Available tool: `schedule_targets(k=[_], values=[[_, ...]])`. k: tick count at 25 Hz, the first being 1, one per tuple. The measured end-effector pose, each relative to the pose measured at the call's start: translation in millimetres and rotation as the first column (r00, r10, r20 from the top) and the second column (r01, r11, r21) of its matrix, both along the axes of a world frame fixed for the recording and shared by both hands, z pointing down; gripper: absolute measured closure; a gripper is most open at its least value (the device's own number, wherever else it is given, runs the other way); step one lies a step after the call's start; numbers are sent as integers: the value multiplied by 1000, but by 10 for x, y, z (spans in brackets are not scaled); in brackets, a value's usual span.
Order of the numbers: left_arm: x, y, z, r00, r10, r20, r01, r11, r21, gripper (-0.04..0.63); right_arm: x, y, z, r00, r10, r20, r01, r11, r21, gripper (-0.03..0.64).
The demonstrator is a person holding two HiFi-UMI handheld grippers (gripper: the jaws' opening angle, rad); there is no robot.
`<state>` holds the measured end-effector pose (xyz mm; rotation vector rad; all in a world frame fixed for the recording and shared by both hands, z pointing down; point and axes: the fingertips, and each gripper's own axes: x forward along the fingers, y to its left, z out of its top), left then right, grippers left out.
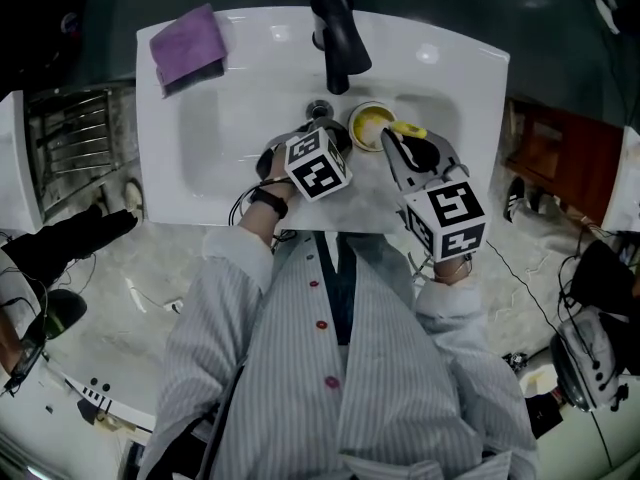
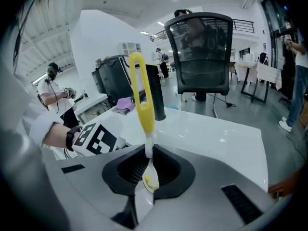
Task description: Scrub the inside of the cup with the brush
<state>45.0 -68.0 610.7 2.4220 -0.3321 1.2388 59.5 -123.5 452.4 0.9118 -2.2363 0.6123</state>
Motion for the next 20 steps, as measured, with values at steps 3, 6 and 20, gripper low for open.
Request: schedule_targets(k=[3, 6, 20], values=[[4, 2, 3, 1000, 8, 1, -8, 1000, 4, 525, -59, -139, 22, 1000, -6, 5, 6, 1000, 11, 561], [-6, 10, -16, 1000, 7, 0, -7, 1000, 6, 525, -62, -283, 41, 1000, 1, 12, -1, 1000, 9, 561], [-2, 8, -19, 1000, -3, -6, 3, 1000, 5, 526, 583, -496, 201, 989, 140, 45, -138, 989, -44, 558]])
